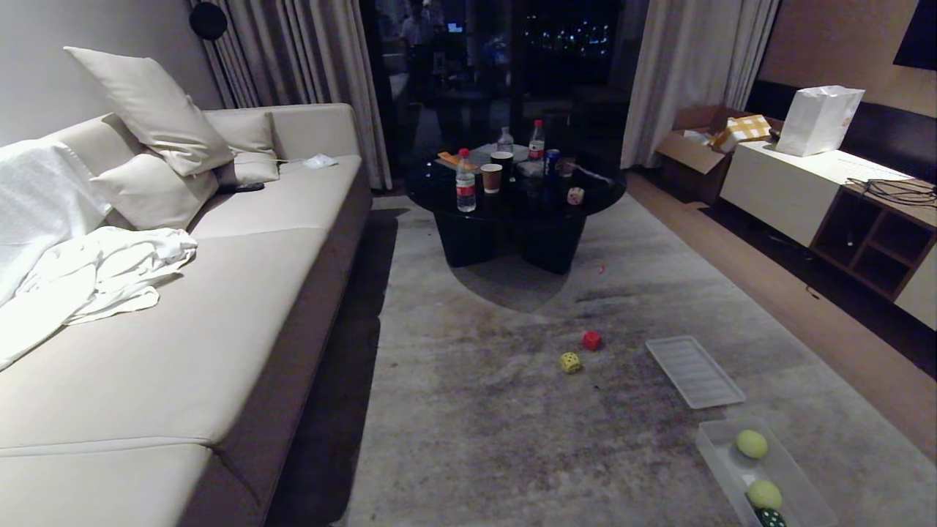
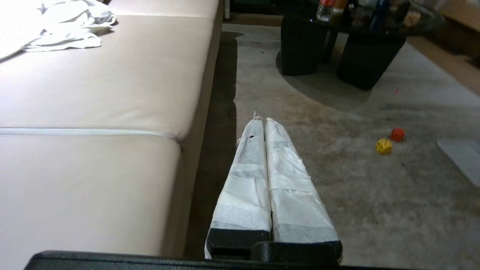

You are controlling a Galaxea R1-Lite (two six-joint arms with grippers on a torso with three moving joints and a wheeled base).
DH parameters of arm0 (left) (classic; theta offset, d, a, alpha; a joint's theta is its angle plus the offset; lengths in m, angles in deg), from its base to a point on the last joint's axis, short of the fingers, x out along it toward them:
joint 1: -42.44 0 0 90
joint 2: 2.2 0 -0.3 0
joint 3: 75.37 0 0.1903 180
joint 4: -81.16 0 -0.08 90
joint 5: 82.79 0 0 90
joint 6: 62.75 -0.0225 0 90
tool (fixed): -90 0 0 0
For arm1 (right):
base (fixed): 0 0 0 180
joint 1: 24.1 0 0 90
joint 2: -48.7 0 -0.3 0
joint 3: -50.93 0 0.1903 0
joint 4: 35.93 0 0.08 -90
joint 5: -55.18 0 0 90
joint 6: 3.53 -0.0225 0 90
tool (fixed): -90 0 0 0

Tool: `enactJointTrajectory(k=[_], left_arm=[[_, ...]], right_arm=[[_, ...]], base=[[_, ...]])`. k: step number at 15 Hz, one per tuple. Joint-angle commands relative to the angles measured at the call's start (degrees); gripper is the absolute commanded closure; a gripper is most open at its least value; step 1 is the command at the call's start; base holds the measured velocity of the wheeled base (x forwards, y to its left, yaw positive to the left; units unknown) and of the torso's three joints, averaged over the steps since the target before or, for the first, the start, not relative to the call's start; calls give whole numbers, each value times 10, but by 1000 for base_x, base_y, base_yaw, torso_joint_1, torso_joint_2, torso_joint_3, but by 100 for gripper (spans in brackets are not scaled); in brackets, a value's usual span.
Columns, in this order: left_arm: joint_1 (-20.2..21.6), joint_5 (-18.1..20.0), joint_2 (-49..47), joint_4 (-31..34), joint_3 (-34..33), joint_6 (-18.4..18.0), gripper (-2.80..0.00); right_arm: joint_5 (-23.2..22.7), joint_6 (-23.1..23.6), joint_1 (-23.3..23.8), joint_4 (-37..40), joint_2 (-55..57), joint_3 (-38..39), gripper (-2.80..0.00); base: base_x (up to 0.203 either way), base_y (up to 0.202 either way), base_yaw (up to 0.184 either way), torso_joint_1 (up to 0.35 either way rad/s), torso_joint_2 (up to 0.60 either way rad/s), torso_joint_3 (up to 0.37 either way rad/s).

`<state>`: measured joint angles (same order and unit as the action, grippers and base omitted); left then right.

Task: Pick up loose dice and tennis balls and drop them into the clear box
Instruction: Find toys out of the box

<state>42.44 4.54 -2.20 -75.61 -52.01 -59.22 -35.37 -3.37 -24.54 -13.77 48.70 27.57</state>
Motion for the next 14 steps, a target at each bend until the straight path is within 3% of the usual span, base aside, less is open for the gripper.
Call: enactJointTrajectory(k=[1, 14], left_arm=[[0, -4, 0, -1, -1, 9, 0], [0, -1, -1, -1, -1, 5, 0]], right_arm=[[0, 0, 0, 0, -1, 6, 0], [0, 0, -1, 0, -1, 6, 0]], base=[[174, 0, -1, -2, 2, -2], [183, 0, 0, 3, 3, 1]])
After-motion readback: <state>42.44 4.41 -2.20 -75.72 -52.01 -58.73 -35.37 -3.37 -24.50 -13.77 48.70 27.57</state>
